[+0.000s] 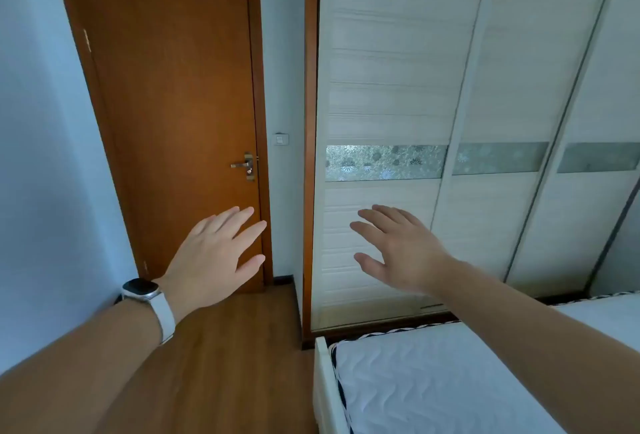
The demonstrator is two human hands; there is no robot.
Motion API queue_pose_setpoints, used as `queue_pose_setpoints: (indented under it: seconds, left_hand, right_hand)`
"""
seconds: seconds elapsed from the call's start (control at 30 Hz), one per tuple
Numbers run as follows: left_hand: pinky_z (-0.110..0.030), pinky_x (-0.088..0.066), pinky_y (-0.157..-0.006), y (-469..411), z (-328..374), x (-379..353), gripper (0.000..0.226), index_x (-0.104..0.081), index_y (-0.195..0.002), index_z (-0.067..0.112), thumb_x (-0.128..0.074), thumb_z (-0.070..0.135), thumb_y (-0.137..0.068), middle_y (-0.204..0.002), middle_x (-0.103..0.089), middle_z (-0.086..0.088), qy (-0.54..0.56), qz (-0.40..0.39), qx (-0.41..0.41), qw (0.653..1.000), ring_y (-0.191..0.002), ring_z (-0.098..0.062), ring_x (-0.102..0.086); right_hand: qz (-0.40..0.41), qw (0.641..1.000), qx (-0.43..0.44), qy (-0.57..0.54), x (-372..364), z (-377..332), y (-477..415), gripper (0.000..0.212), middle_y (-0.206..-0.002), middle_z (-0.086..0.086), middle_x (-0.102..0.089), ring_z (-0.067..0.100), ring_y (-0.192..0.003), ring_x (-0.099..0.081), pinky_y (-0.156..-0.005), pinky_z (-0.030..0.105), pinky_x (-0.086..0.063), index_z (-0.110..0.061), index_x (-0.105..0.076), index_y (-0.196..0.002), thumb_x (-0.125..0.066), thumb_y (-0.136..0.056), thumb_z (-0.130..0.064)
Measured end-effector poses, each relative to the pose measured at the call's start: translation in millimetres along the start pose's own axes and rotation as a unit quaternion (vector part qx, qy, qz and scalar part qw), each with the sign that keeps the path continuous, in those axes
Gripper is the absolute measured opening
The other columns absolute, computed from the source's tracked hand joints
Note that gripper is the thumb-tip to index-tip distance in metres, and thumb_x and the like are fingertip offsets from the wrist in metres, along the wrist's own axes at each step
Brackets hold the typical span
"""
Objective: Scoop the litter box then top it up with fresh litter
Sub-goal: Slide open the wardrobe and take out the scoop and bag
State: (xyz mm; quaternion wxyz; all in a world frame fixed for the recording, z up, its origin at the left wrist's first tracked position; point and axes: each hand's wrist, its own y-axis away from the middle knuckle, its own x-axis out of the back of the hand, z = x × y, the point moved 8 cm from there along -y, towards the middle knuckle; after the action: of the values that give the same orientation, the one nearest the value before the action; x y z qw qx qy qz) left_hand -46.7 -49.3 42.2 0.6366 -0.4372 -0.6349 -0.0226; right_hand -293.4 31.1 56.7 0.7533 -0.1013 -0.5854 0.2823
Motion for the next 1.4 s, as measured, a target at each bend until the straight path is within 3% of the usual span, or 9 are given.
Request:
queue_pose_setpoints:
  seconds: [0.23,0.43,0.7,0.93,1.07,1.4]
  left_hand:
    - [-0.051,-0.039,-0.101,-30,-103,-63,0.062,-0.060,-0.133,0.026,-0.031,0.062,-0.091,-0.140,-0.057,-0.006,0.025,-0.004,0.011,1.000,-0.128,-0.031,-0.054]
    - [-0.050,-0.040,-0.102,-71,-197,-98,0.063,-0.057,-0.136,0.027,-0.029,0.061,-0.092,-0.142,-0.054,-0.005,0.044,-0.008,0.006,0.999,-0.132,-0.031,-0.050]
    - [-0.048,-0.041,-0.100,-114,-245,-132,0.054,-0.059,-0.134,0.026,-0.048,0.055,-0.089,-0.140,-0.056,-0.006,0.044,0.006,-0.017,0.999,-0.129,-0.030,-0.053]
    - [-0.042,-0.034,-0.100,-160,-257,-180,0.054,-0.058,-0.134,0.028,-0.049,0.056,-0.089,-0.140,-0.057,-0.004,0.039,-0.011,-0.031,0.999,-0.129,-0.029,-0.053]
    - [-0.044,-0.034,-0.102,-198,-253,-215,0.055,-0.056,-0.136,0.029,-0.047,0.057,-0.090,-0.142,-0.054,-0.004,0.037,-0.024,-0.043,0.998,-0.132,-0.028,-0.050]
    - [-0.040,-0.022,-0.110,-356,-226,-303,0.056,-0.043,-0.145,0.033,-0.040,0.057,-0.095,-0.154,-0.039,-0.001,0.031,-0.055,-0.065,0.996,-0.143,-0.024,-0.034]
  right_hand:
    - [-0.058,0.997,-0.038,-0.015,-67,-34,-110,0.056,-0.142,0.003,-0.052,0.028,-0.132,-0.046,-0.108,0.044,-0.038,-0.024,-0.051,-0.134,-0.034,-0.092,-0.056]
    - [-0.062,0.995,-0.072,-0.027,-100,-58,-199,0.061,-0.147,0.000,-0.045,0.024,-0.137,-0.039,-0.111,0.042,-0.032,-0.026,-0.045,-0.139,-0.026,-0.091,-0.059]
    - [-0.065,0.993,-0.085,-0.040,-128,-70,-266,0.070,-0.150,-0.002,-0.041,0.022,-0.141,-0.034,-0.114,0.045,-0.031,-0.028,-0.042,-0.142,-0.017,-0.088,-0.064]
    - [-0.078,0.991,-0.105,-0.028,-182,-29,-285,0.061,-0.143,0.000,-0.050,0.025,-0.135,-0.044,-0.109,0.045,-0.038,-0.025,-0.049,-0.136,-0.026,-0.091,-0.061]
    - [-0.086,0.989,-0.116,-0.032,-222,7,-300,0.063,-0.148,-0.001,-0.045,0.023,-0.139,-0.038,-0.112,0.044,-0.035,-0.027,-0.044,-0.139,-0.023,-0.090,-0.062]
    - [-0.033,0.990,-0.130,-0.040,-306,137,-362,0.054,-0.138,0.000,-0.054,0.024,-0.129,-0.050,-0.104,0.040,-0.043,-0.024,-0.052,-0.131,-0.039,-0.090,-0.056]
